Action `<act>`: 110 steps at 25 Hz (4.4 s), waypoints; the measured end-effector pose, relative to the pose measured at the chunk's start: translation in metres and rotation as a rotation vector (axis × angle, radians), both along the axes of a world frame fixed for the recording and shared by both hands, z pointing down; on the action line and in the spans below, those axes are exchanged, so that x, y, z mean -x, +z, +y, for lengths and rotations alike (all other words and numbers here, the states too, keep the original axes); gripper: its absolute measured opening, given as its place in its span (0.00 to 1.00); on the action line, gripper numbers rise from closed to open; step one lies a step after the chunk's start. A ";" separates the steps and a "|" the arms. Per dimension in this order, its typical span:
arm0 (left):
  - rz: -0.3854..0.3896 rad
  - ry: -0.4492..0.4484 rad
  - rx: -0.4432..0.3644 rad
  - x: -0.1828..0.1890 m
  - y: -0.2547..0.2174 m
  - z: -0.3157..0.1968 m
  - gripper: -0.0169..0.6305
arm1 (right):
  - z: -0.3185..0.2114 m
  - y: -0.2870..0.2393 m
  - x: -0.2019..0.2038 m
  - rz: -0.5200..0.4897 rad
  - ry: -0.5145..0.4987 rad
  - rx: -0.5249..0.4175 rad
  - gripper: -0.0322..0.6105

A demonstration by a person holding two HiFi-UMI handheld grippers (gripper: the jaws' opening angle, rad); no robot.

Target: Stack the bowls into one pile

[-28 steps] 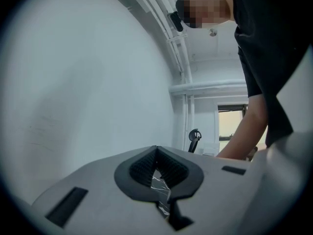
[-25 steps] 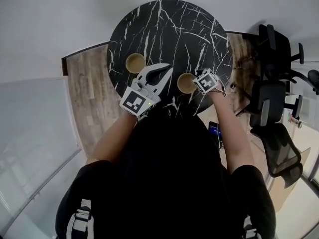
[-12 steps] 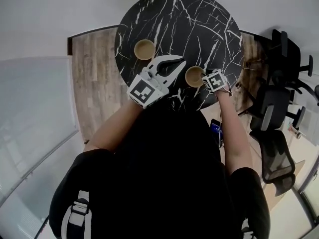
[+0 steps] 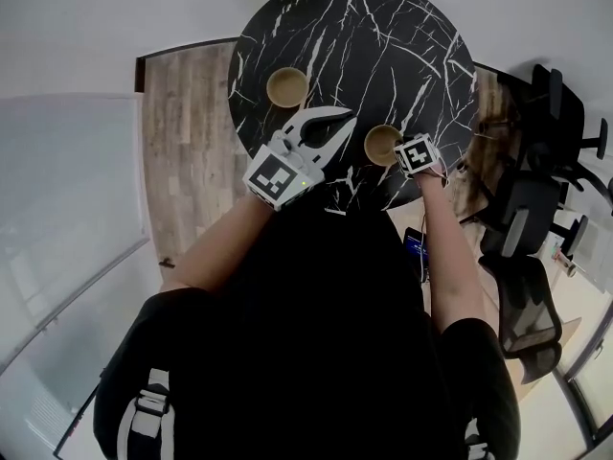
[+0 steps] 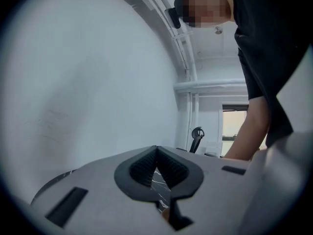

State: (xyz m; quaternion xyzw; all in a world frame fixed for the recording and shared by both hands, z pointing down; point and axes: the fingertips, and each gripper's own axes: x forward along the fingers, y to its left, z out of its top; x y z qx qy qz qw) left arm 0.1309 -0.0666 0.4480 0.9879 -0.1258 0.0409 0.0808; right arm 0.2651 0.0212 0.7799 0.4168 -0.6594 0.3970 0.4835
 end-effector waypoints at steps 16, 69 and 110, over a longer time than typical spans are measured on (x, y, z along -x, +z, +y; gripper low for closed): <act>0.015 -0.022 0.033 0.007 0.003 -0.007 0.03 | -0.008 -0.012 0.015 -0.098 -0.006 0.068 0.06; 0.007 -0.218 0.014 0.201 0.029 -0.099 0.03 | -0.235 -0.080 0.205 -0.180 -0.149 0.011 0.06; -0.052 -0.255 -0.002 0.206 0.031 -0.098 0.03 | -0.230 -0.131 0.220 -0.379 -0.079 -0.292 0.17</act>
